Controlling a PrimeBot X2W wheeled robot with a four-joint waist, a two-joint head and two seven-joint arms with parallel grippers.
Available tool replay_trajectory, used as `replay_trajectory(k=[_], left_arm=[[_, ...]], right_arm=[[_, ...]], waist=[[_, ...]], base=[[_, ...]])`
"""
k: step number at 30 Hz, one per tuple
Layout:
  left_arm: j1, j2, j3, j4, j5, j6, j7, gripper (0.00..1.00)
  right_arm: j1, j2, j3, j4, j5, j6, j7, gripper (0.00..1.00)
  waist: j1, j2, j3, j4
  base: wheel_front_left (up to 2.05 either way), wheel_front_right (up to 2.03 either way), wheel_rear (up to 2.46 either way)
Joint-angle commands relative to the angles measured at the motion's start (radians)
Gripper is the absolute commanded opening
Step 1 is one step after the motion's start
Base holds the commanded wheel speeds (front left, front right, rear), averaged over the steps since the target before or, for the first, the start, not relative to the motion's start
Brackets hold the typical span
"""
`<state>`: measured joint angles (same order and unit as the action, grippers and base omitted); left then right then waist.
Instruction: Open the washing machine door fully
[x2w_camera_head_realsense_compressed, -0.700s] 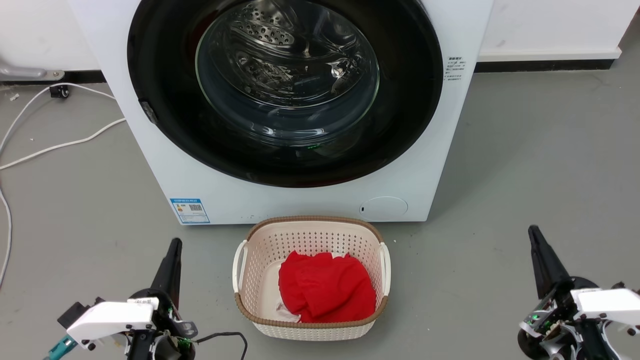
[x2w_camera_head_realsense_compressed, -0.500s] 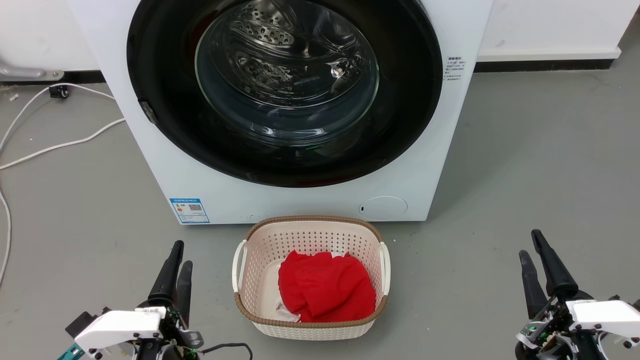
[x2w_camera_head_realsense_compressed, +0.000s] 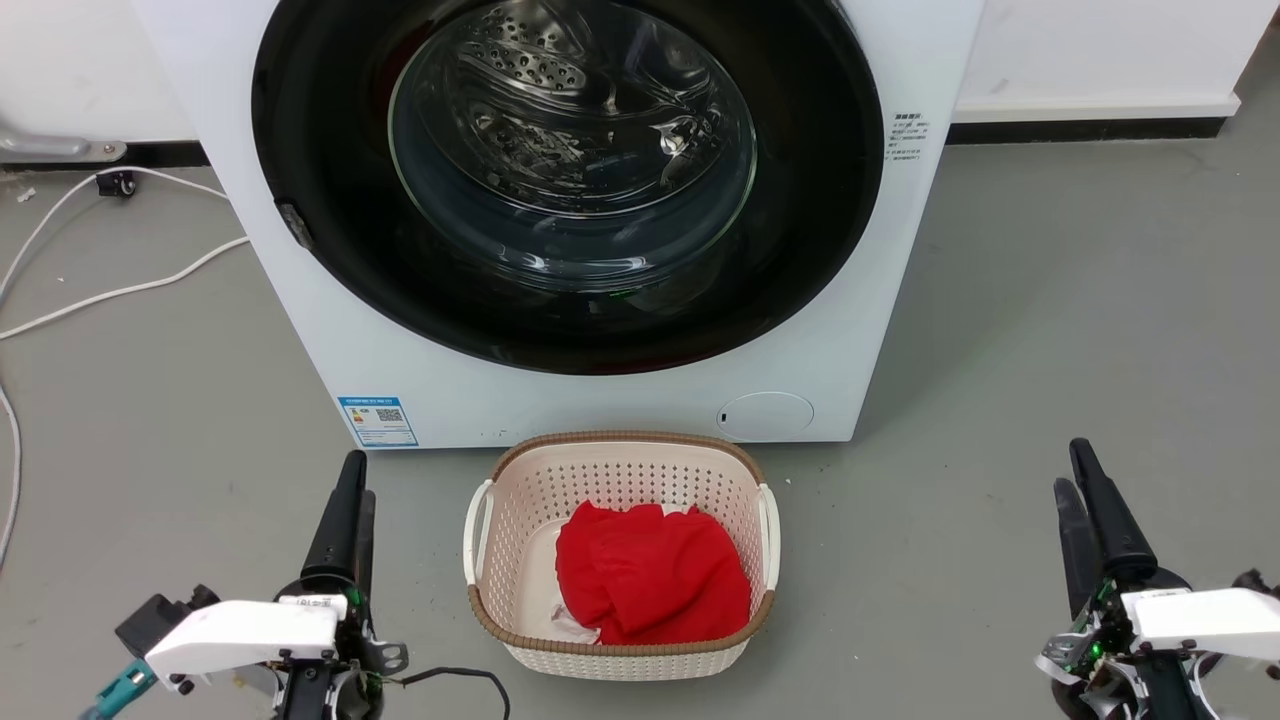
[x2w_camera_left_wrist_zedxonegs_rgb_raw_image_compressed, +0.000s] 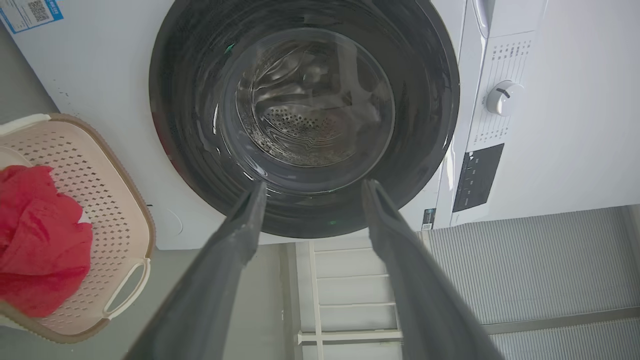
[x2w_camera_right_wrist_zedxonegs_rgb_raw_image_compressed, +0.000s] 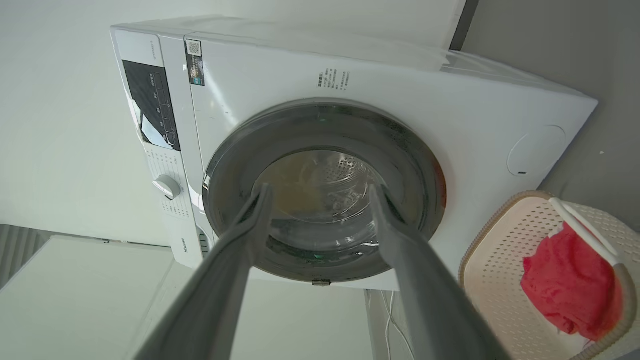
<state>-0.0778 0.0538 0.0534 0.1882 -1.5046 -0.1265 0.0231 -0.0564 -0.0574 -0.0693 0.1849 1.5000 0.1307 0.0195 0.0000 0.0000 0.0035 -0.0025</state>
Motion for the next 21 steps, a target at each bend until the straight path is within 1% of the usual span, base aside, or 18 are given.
replay_trajectory(k=[1, 13, 17, 18, 19, 20, 21], left_arm=[[-0.027, 0.009, 0.004, -0.031, 0.049, -0.003, -0.010, 1.00], [-0.022, 0.004, 0.002, -0.106, 0.359, -0.003, -0.058, 1.00], [-0.013, 0.007, 0.000, -0.115, 0.460, -0.003, -0.073, 1.00], [-0.013, 0.007, 0.000, -0.115, 0.460, -0.003, -0.073, 1.00], [-0.008, 0.006, -0.001, -0.118, 0.506, -0.003, -0.080, 1.00], [-0.008, 0.006, -0.001, -0.118, 0.506, -0.003, -0.080, 1.00], [-0.007, 0.006, 0.000, -0.120, 0.529, -0.003, -0.083, 1.00]], right_arm=[[-0.010, -0.001, 0.005, -0.035, -0.057, 0.000, -0.011, 1.00], [0.002, 0.000, 0.038, -0.124, -0.451, 0.000, -0.058, 1.00], [0.011, 0.001, 0.045, -0.134, -0.561, 0.000, -0.072, 1.00], [0.011, 0.001, 0.045, -0.134, -0.561, 0.000, -0.072, 1.00], [0.016, 0.001, 0.044, -0.135, -0.607, 0.000, -0.079, 1.00], [0.016, 0.001, 0.044, -0.135, -0.607, 0.000, -0.079, 1.00], [0.018, 0.001, 0.044, -0.136, -0.627, 0.000, -0.083, 1.00]], waist=[[0.0000, 0.0000, 0.000, 0.000], [0.0000, 0.0000, 0.001, -0.004], [0.0000, 0.0000, 0.001, -0.005], [0.0000, 0.0000, 0.001, -0.005], [0.0000, 0.0000, 0.001, -0.005], [0.0000, 0.0000, 0.001, -0.005], [0.0000, 0.0000, 0.001, -0.005]], base=[[0.00, 0.00, 0.00], [0.00, 0.00, 0.00], [0.00, 0.00, 0.00], [0.00, 0.00, 0.00], [0.00, 0.00, 0.00], [0.00, 0.00, 0.00], [0.00, 0.00, 0.00]])
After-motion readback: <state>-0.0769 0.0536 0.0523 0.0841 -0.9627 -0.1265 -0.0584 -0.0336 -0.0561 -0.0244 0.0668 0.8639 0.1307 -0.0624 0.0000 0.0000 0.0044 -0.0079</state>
